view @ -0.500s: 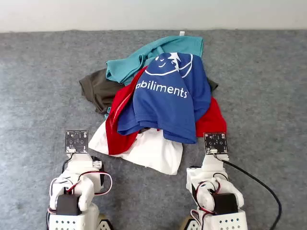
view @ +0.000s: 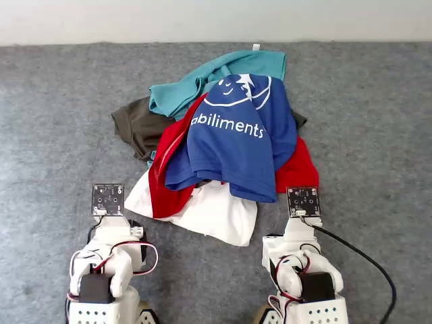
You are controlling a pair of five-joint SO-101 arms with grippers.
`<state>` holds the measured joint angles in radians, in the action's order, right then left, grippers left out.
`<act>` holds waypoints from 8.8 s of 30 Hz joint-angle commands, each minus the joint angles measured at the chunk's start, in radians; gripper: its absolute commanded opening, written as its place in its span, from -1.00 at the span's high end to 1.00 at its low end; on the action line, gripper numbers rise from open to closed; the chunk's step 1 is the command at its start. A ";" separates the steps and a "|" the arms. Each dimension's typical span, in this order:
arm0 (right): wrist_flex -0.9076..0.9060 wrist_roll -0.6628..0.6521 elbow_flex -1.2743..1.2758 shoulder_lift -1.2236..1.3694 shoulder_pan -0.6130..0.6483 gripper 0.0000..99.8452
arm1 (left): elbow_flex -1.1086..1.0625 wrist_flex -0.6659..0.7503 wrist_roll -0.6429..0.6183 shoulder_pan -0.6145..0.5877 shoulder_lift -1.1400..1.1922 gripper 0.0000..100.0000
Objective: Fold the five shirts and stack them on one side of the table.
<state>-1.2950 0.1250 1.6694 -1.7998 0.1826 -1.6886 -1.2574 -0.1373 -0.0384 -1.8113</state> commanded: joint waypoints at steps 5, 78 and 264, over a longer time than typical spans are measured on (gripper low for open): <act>-0.004 -0.008 0.014 -0.001 0.001 0.98 | 0.007 -0.005 -0.006 0.005 -0.008 0.97; -0.004 -0.008 0.014 -0.001 0.001 0.98 | 0.777 -0.025 0.542 -0.002 0.671 0.73; -0.150 -0.442 -1.382 1.709 0.639 0.58 | 1.293 -0.476 0.512 -0.924 1.092 0.83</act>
<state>-1.3871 -0.3076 0.3943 -0.1534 0.7871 -0.4012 -1.7346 0.3828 -0.9559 -0.6974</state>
